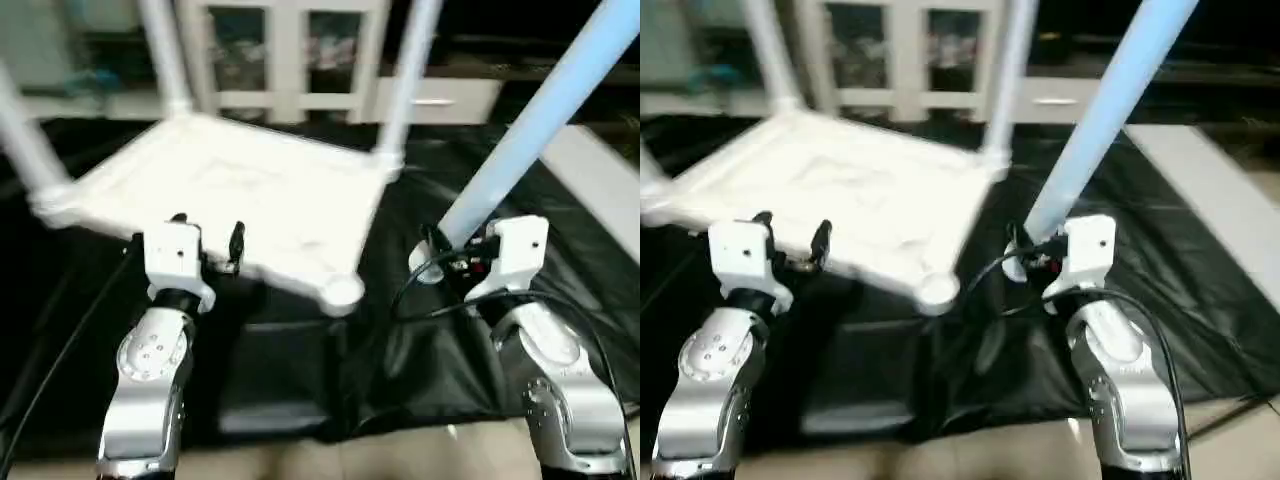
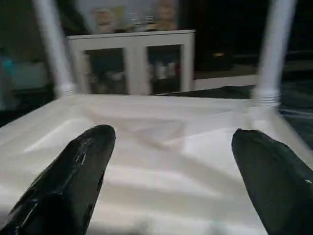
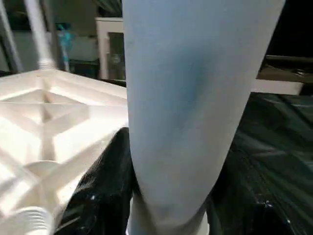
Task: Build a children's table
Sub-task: Pick table leg
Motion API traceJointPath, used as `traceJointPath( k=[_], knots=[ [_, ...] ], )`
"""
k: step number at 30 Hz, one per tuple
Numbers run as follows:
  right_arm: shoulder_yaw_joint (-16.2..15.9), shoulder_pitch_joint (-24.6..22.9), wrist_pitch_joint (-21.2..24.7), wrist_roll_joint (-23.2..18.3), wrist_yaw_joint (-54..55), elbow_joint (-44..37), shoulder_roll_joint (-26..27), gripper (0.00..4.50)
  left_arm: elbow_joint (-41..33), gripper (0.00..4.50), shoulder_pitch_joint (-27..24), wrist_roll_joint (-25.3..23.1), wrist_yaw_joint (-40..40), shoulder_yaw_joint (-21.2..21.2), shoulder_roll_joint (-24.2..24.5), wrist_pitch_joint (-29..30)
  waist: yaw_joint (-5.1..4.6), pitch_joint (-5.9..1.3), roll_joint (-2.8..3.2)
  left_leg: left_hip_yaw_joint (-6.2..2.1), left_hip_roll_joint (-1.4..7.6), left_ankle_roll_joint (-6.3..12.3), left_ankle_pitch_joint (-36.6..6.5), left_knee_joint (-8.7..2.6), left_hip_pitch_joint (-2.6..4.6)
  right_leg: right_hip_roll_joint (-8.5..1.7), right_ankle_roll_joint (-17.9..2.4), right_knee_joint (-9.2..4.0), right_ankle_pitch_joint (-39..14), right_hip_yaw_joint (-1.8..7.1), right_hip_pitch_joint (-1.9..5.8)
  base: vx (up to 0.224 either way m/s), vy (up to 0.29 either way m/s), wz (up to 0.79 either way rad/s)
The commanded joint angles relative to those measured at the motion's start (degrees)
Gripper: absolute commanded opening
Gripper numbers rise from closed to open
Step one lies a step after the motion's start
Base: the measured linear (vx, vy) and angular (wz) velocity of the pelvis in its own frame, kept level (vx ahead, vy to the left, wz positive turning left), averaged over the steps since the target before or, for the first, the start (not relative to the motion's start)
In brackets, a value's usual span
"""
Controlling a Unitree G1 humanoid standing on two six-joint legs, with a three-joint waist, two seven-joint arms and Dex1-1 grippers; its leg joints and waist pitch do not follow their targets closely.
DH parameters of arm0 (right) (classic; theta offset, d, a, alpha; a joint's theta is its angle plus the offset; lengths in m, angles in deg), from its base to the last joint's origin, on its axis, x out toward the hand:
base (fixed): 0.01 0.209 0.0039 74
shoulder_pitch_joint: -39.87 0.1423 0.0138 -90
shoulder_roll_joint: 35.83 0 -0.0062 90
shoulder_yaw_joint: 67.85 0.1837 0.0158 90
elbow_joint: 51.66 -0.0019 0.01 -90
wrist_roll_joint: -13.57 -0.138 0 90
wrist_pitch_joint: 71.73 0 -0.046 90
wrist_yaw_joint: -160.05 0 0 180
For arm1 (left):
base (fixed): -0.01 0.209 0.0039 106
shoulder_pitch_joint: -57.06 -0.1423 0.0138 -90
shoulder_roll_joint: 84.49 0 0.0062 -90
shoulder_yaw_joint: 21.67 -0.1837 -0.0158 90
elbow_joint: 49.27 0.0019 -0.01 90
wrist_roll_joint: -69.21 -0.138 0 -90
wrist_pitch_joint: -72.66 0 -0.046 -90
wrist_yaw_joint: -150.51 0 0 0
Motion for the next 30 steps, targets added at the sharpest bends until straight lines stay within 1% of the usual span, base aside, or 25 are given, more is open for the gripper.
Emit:
traceJointPath(
  k=[1,3,5,6,7,8,9,11,12,13,16,17,18,19,20,21,22,23,24,25,26,27,28,29,30],
  knots=[
    [0.0,0.5,-0.6,-0.2,-0.6,-0.5,-0.7,1.86,0.5,4.34,1.0,-0.8,-0.2,-0.9,0.0,0.7,-0.36,-3.47,0.85,-0.28,-0.02,2.87,-25.0,-5.31,-0.87,-1.85,-8.8,-3.95,-30.9,1.64,2.44,0.079,-0.009,-0.05],
    [0.2,0.7,-0.5,-0.5,-0.7,-0.5,-0.9,1.86,0.5,4.34,1.0,-1.0,-0.2,-1.1,0.1,1.0,-0.76,-3.93,0.64,0.00,0.03,4.16,-21.2,-5.18,-0.69,-1.55,-11.4,-3.42,-26.3,1.78,2.61,0.110,-0.014,0.01],
    [0.4,0.9,-0.8,-1.0,-2.0,0.2,-1.7,1.86,-0.7,4.34,0.2,-1.1,-0.6,-1.9,0.5,1.5,-0.74,-4.69,0.80,0.45,-0.21,8.13,-11.6,-4.54,-0.67,-1.21,-16.6,-1.88,-14.6,1.71,3.46,0.129,-0.006,0.03],
    [0.2,0.8,-1.1,-0.7,-2.3,0.4,-2.0,1.86,-0.9,4.34,0.0,-0.8,-0.5,-1.9,0.6,1.5,-0.68,-4.99,1.07,0.59,-0.46,10.53,-6.8,-4.04,-0.48,-0.92,-18.1,-1.10,-9.6,1.53,3.66,0.136,0.006,0.05],
    [0.1,0.8,-1.2,-0.6,-2.6,0.8,-2.1,1.86,-1.0,4.34,0.0,-0.8,-0.3,-1.9,0.7,1.5,-0.53,-5.21,0.78,0.65,-0.80,13.36,-2.3,-3.47,-0.23,-0.68,-19.3,-0.28,-5.3,1.52,3.74,0.136,0.006,0.05],
    [0.1,0.8,-1.3,-0.6,-2.7,1.0,-2.1,1.86,-0.9,4.34,0.0,-0.7,-0.2,-1.9,0.8,1.6,-0.35,-5.27,0.79,0.70,-1.09,14.70,-0.2,-3.17,-0.23,-0.67,-19.6,0.01,-3.6,1.60,3.89,0.136,0.015,0.06],
    [0.0,0.9,-1.4,-0.5,-2.9,1.1,-2.2,1.86,-0.9,4.34,0.1,-0.6,0.0,-1.7,0.9,1.6,-0.08,-5.51,0.89,0.39,-1.29,17.65,4.3,-2.70,-0.25,-0.55,-19.8,0.68,-1.0,1.48,4.15,0.126,0.015,0.07],
    [-0.2,1.1,-1.5,-0.5,-3.1,1.3,-2.1,1.86,-0.7,4.34,0.3,-0.5,0.2,-1.4,1.1,1.6,0.22,-5.63,0.80,-0.02,-1.56,21.02,9.8,-2.01,0.96,-0.05,-19.6,1.59,2.0,1.35,3.49,0.122,0.005,0.08],
    [-0.4,1.3,-1.7,-0.5,-3.2,1.5,-2.0,1.86,-0.6,4.34,0.4,-0.4,0.2,-1.0,1.3,1.6,0.22,-5.65,0.38,-0.29,-1.58,22.18,11.4,-1.80,1.15,0.10,-19.5,1.86,2.8,1.38,3.43,0.115,-0.006,0.07],
    [-0.6,1.5,-1.9,-0.3,-3.2,1.8,-2.0,1.86,-0.4,4.34,0.4,-0.2,0.2,-0.8,1.4,1.5,0.90,-5.56,0.47,-0.47,-2.74,23.96,15.2,-0.97,0.91,0.23,-18.9,2.58,5.2,1.91,4.04,0.115,-0.006,0.07],
    [-0.6,2.0,-2.0,-0.2,-2.8,2.1,-2.0,1.86,-0.5,4.34,0.3,-0.1,0.0,-0.9,1.5,1.9,1.56,-5.52,0.34,-1.14,-3.17,24.00,19.1,-0.17,1.33,0.85,-18.1,3.47,7.3,2.18,3.92,0.088,-0.004,0.05],
    [-0.5,2.1,-1.8,-0.4,-2.8,2.0,-2.0,1.86,-0.7,4.34,0.2,0.2,-0.3,-1.1,1.7,2.3,1.54,-5.56,0.87,-1.76,-2.96,23.80,21.1,-0.01,2.57,1.25,-17.2,3.91,7.8,2.01,3.11,0.072,-0.021,0.07],
    [-0.5,2.1,-1.8,-0.4,-2.8,2.0,-2.0,1.86,-0.7,4.34,0.2,0.2,-0.3,-1.1,1.7,2.3,1.58,-5.49,0.62,-2.06,-2.87,23.92,21.5,0.04,3.00,1.40,-16.7,4.12,8.1,2.13,2.84,0.000,0.000,0.00],
    [-0.5,1.8,-1.9,-0.4,-2.9,1.9,-1.9,1.86,-0.8,4.34,-0.2,0.1,-0.6,-1.6,1.9,2.2,1.97,-5.43,0.05,-2.00,-3.48,24.08,20.7,0.30,2.86,1.40,-16.4,4.08,9.1,2.91,3.37,0.055,-0.024,0.08],
    [-0.6,1.3,-2.1,-0.3,-2.9,1.8,-1.7,1.86,-0.9,4.34,-0.6,0.1,-0.8,-2.0,2.1,2.1,2.71,-5.45,-0.17,-1.37,-4.99,23.54,18.3,0.88,0.82,1.33,-16.9,3.74,10.5,4.14,5.52,0.000,0.000,0.00],
    [-0.7,1.2,-2.2,-0.3,-2.9,1.8,-1.6,1.86,-0.9,4.34,-0.6,0.1,-0.8,-2.1,2.1,2.2,3.08,-5.37,-0.35,-1.11,-5.41,22.92,16.5,1.09,-0.42,1.18,-17.4,3.42,10.9,4.79,6.58,0.046,-0.018,0.18],
    [-0.9,0.9,-2.3,-0.2,-2.8,1.7,-1.5,1.86,-0.8,4.34,-0.6,0.2,-0.7,-2.0,2.1,2.1,3.80,-4.88,0.04,-1.02,-5.06,21.11,13.6,0.77,-1.33,0.86,-18.8,2.88,9.5,5.15,7.07,0.000,0.000,0.00],
    [-1.1,0.7,-2.4,-0.1,-2.6,1.8,-1.3,1.86,-0.5,4.34,-0.4,0.4,-0.6,-1.8,2.0,2.0,3.60,-4.78,0.93,-1.54,-3.81,19.64,13.2,-0.04,0.77,1.49,-19.8,3.22,7.5,4.21,5.57,0.000,0.000,0.00],
    [-1.1,0.6,-2.4,-0.1,-2.6,1.8,-1.2,1.86,-0.4,4.34,-0.3,0.4,-0.6,-1.8,2.0,2.0,3.17,-4.83,1.10,-2.17,-3.04,19.59,14.7,-0.37,2.13,1.90,-19.4,3.67,7.0,3.61,4.58,0.025,-0.060,0.05],
    [-1.2,0.8,-2.3,-0.1,-2.4,1.8,-1.2,1.86,0.1,4.34,0.3,0.4,-0.6,-1.7,2.0,2.0,1.15,-4.96,1.55,-6.46,0.57,23.81,21.0,-0.77,8.30,1.71,-14.5,5.83,1.6,2.08,-1.74,0.025,-0.060,0.05],
    [-1.2,0.8,-2.3,-0.1,-2.3,1.7,-1.2,1.86,0.2,4.34,0.4,0.4,-0.5,-1.7,2.0,2.1,1.25,-4.94,1.27,-6.90,0.89,25.26,20.2,-0.61,9.15,0.83,-13.2,5.94,0.1,2.33,-2.61,-0.002,-0.064,-0.03],
    [-1.2,0.8,-2.3,-0.1,-2.3,1.7,-1.2,1.86,0.3,4.34,0.5,0.4,-0.5,-1.7,2.0,2.1,1.22,-4.79,0.75,-6.69,0.48,25.77,19.7,-0.37,8.52,0.21,-12.2,5.70,0.4,2.87,-2.22,0.000,0.000,0.00],
    [-1.1,1.0,-1.9,-0.3,-2.2,1.3,-1.3,1.86,0.2,4.34,0.9,0.7,-0.7,-1.7,2.0,2.4,2.98,-4.40,-0.61,-2.72,-5.26,23.60,14.9,1.74,1.82,0.21,-13.6,3.25,5.2,6.00,4.71,0.000,0.000,0.00],
    [-1.1,1.0,-1.9,-0.3,-2.2,1.3,-1.3,1.86,0.2,4.34,0.9,0.8,-0.8,-1.7,2.0,2.5,2.98,-4.40,-0.61,-2.72,-5.26,23.60,14.9,1.74,1.82,0.21,-13.6,3.25,5.2,6.00,4.71,0.059,0.033,0.13],
    [-1.1,1.1,-1.8,-0.3,-2.2,1.2,-1.3,1.86,0.2,4.34,1.0,0.9,-0.8,-1.7,2.0,2.6,6.08,-3.93,-0.47,-2.27,-4.79,15.15,1.9,5.16,-5.22,-4.13,-22.3,-0.55,2.6,11.60,10.76,0.059,0.033,0.13]
  ],
)
